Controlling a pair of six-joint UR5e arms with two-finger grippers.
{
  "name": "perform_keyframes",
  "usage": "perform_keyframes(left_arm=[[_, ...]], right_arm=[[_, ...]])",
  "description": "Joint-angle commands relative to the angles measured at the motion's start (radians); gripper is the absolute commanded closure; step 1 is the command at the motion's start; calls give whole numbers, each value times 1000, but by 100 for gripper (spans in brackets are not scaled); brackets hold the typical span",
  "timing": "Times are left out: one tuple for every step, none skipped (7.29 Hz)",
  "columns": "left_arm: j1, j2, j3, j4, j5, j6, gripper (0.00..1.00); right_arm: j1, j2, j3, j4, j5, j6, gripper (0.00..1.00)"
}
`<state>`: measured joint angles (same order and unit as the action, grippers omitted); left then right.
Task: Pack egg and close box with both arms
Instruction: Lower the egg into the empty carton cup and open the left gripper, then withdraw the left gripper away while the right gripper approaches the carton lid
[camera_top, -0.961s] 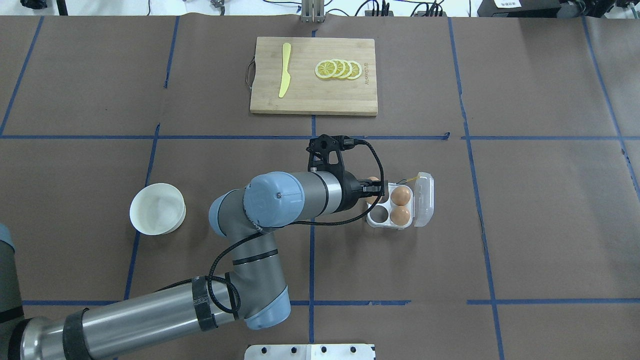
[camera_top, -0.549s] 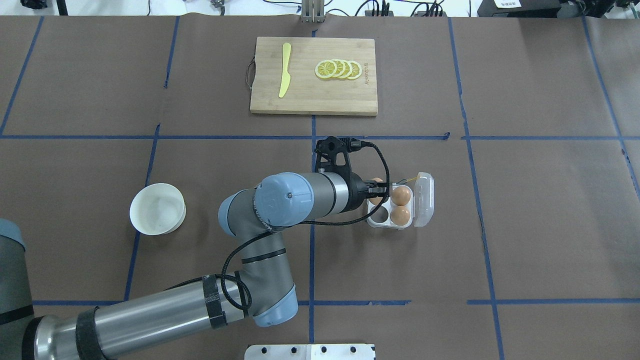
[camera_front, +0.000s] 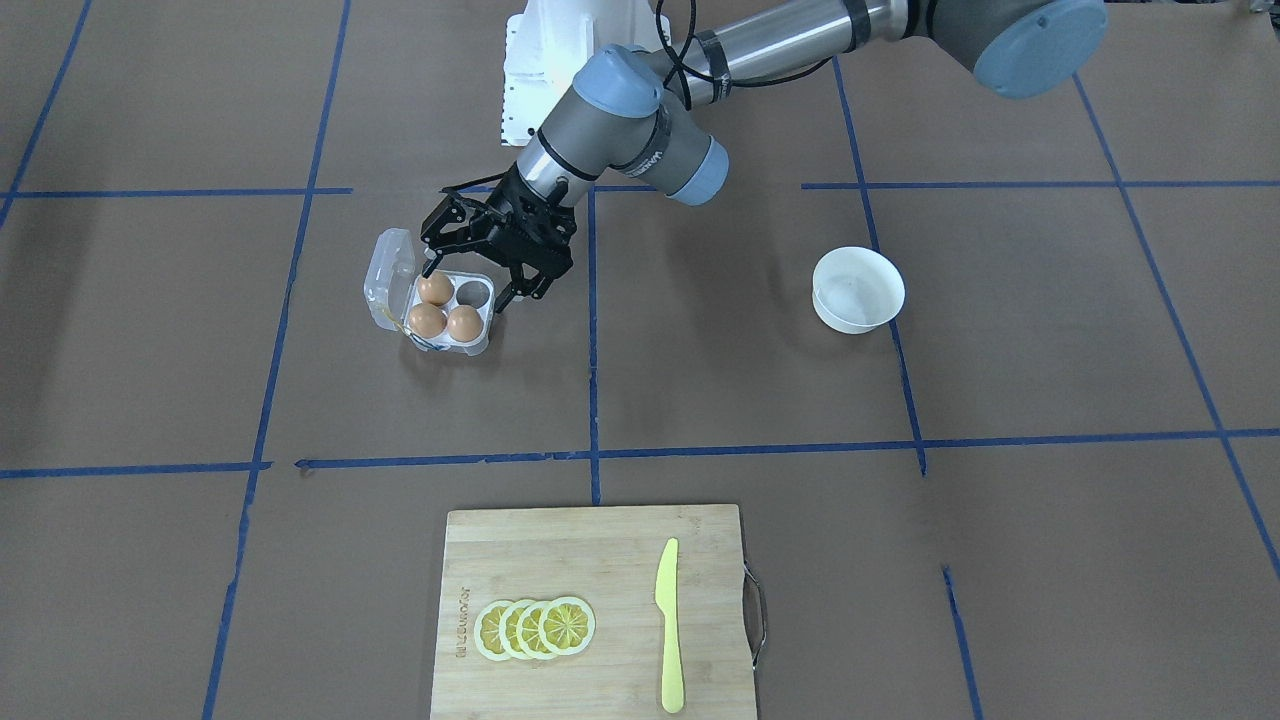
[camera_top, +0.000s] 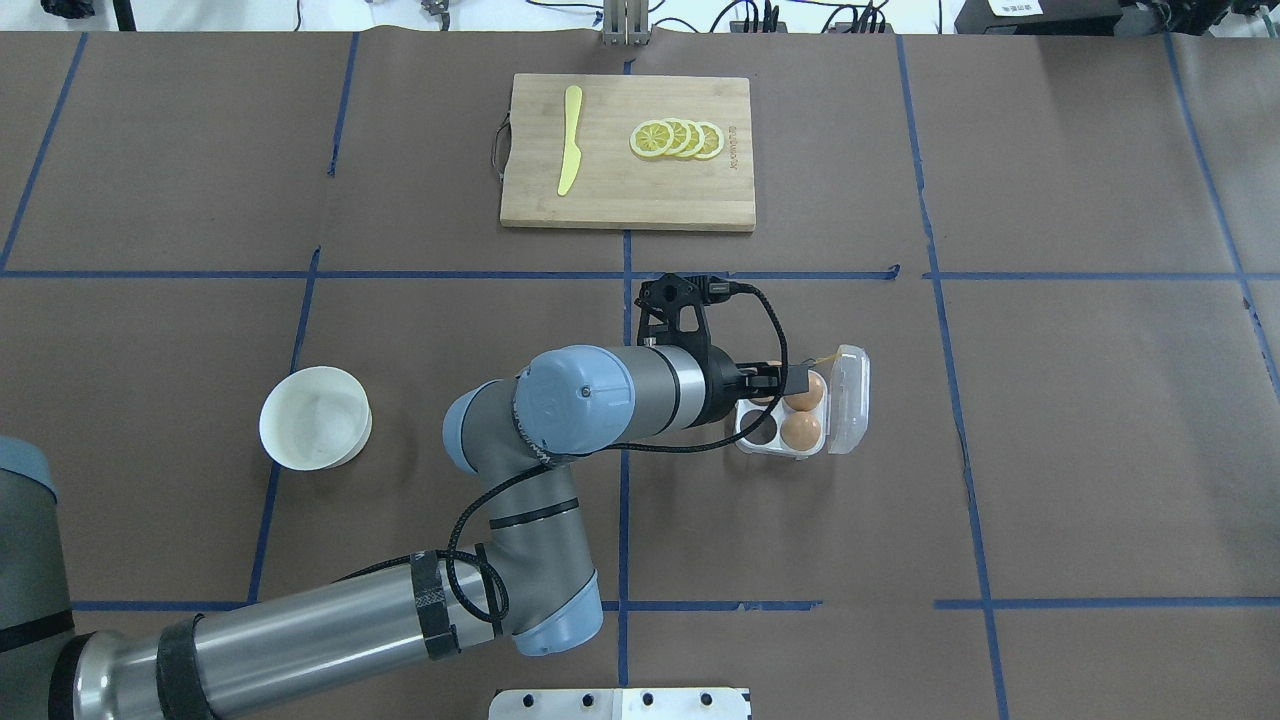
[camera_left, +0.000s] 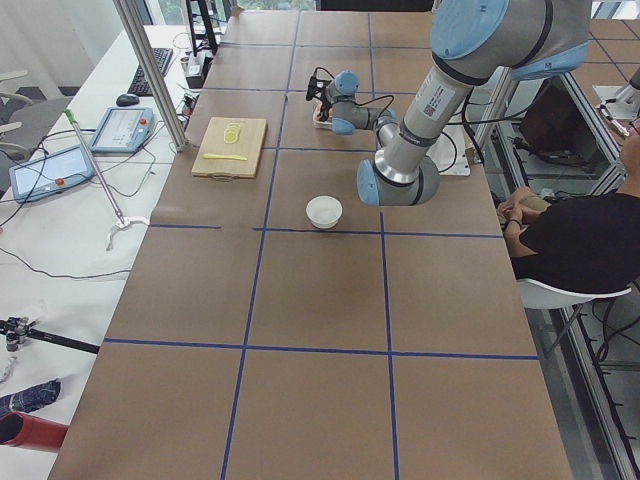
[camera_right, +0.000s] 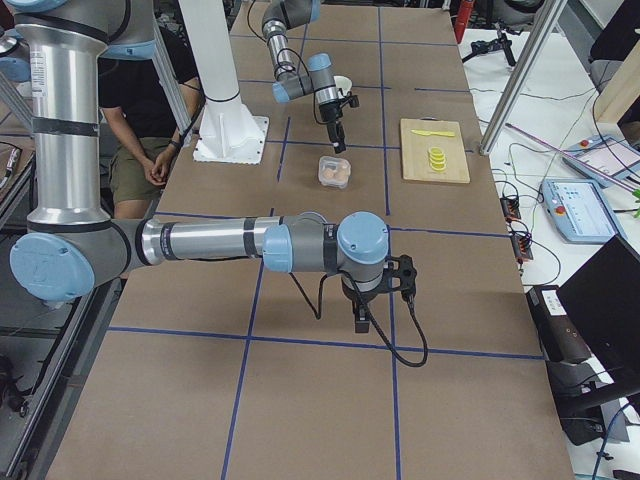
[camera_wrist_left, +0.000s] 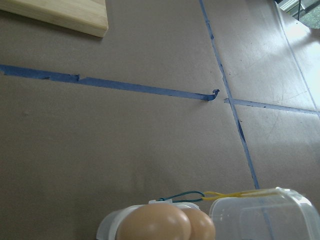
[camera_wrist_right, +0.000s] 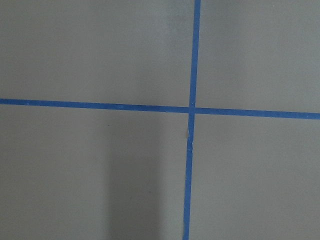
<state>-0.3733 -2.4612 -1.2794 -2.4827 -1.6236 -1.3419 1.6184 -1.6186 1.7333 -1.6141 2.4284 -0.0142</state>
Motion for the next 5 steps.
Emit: perform_keyframes(left_arm=[[-62,20,-96,182,-120,4,0],[-90,84,-198,256,-175,7,0],[-122,150,-298,327,-238,27,0],[-153,212,-430,484,-269,58,0],[-186,244,-525,599,-272,93,0]], right_arm=[[-41,12,29,8,23,171,0],[-95,13,69,8,23,239,1],[-173,13,113,10,20,302,1],[-249,16,164,34,18,410,17],[-311,8,175,156,20,550,47]])
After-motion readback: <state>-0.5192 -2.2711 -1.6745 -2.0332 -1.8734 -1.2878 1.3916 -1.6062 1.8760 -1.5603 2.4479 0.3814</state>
